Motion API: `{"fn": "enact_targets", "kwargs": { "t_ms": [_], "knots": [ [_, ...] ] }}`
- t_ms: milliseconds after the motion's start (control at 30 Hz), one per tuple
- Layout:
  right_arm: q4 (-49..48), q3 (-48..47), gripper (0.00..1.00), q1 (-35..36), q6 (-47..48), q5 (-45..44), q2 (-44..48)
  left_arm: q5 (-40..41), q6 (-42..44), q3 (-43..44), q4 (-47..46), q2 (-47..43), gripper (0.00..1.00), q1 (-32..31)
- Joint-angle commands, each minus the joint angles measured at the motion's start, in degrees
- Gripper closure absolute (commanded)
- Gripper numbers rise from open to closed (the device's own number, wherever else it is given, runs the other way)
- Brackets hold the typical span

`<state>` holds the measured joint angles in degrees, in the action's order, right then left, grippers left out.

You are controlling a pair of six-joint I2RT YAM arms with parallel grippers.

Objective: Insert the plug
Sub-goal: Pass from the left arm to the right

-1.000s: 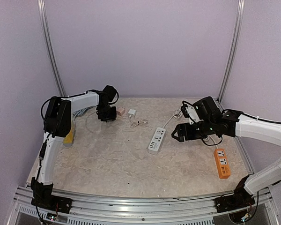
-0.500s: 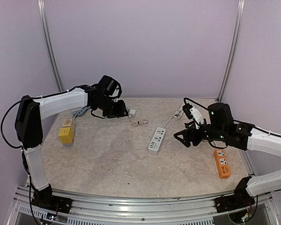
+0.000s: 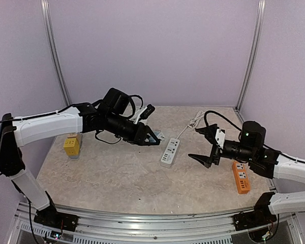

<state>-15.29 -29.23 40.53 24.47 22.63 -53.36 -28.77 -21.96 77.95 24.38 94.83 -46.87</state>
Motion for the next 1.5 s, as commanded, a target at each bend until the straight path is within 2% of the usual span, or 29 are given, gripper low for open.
{"fn": "enact_targets", "kwargs": {
  "t_ms": [0,267,500,900,1467],
  "knots": [
    [-4.1,-1.8,0.08,1.1,6.4,8.3,-2.4,-11.9,3.0,-1.4,-5.3,-4.4,0.86,-2.3],
    [2.8,-10.6,0.13,2.3,18.8,16.9,-10.6,-18.7,5.8,-1.8,-3.8,-5.0,0.86,-6.6],
    [1.6,-11.6,0.15,5.0,22.6,23.3,-12.0,-21.8,6.2,-3.3,-5.7,-6.2,0.86,-8.4],
    [-1.7,-13.7,0.3,9.8,23.0,28.3,-15.5,-27.0,6.1,-3.2,-7.5,-6.0,0.86,-9.7],
    [-0.8,-16.8,0.49,10.5,20.9,35.8,-16.5,-30.3,7.4,-2.0,-6.5,-4.5,0.86,-11.0]
  ]
}}
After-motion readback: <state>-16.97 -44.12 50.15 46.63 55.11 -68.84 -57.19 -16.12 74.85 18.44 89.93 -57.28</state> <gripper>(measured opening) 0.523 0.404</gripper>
